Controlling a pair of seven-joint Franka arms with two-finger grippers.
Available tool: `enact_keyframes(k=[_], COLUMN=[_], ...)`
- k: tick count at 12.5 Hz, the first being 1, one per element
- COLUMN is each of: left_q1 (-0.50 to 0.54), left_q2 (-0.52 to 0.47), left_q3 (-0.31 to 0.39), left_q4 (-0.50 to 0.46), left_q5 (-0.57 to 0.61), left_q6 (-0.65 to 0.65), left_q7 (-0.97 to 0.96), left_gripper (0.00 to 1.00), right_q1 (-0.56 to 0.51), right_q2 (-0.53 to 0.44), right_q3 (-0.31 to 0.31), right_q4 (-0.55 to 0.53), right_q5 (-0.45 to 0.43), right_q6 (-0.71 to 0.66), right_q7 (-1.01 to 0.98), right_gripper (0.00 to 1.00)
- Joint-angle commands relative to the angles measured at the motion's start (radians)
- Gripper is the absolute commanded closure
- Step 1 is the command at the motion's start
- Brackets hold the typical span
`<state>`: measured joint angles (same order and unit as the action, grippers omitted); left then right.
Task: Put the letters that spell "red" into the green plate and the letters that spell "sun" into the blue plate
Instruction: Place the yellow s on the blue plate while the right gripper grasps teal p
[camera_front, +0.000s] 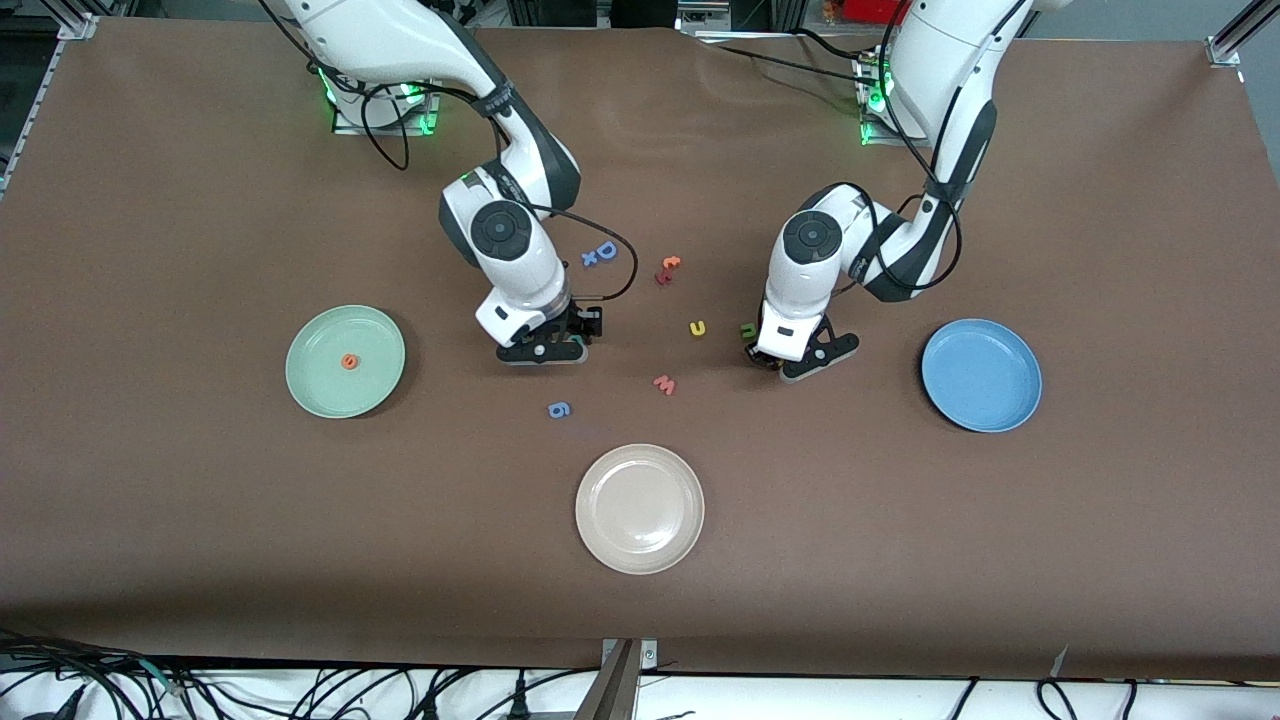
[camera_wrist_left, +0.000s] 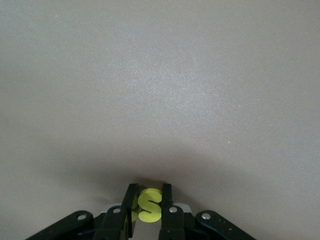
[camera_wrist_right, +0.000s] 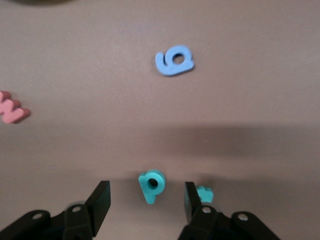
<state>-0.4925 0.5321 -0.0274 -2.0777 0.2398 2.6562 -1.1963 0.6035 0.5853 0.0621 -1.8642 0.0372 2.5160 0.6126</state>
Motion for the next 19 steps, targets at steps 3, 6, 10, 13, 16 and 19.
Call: enact_keyframes(k=[3,6,10,13,16,19], left_q1=[0.061,0.181,0.36,0.449,0.492,0.514], left_q2=[-0.027,-0.124,-0.193,-0.224,-0.218,-0.192], left_q3=[0.015,0.012,-0.003,-0.014,-0.014,-0.014], left_q4=[-0.001,-0.044,-0.062,-0.096,-0.113,-0.116], left_q5=[0.039,0.03,-0.003,-0.062,-0.074,-0.074], left_q6=[-0.015,-0.041,-0.09,-0.105,-0.168,-0.197], left_q7=[0.134,0.456,0.925,1.211,1.33,1.379], left_gripper=[1.0,1.0,1.0,1.0,1.0,0.93], right_q1=[0.016,0.028,0.028,0.03,0.028,0.025], right_q2=[0.037,0.048,0.06,0.06,0.05,-0.007], right_q3=[-0.007,-0.01,-0.01,-0.01,-0.013,-0.047], right_q4=[0.002,0.002,0.003,0.005,0.008,0.014], right_q5=[-0.039,-0.042,-0.043,-0.043,-0.043,-0.043], right_q6=[0.032,0.033,0.033,0.032,0.027,-0.029], right_q7=[0.007,0.006,0.004,0.0,-0.008,-0.016], right_gripper=[0.32,0.33,0.44,0.87,0.92,0.92])
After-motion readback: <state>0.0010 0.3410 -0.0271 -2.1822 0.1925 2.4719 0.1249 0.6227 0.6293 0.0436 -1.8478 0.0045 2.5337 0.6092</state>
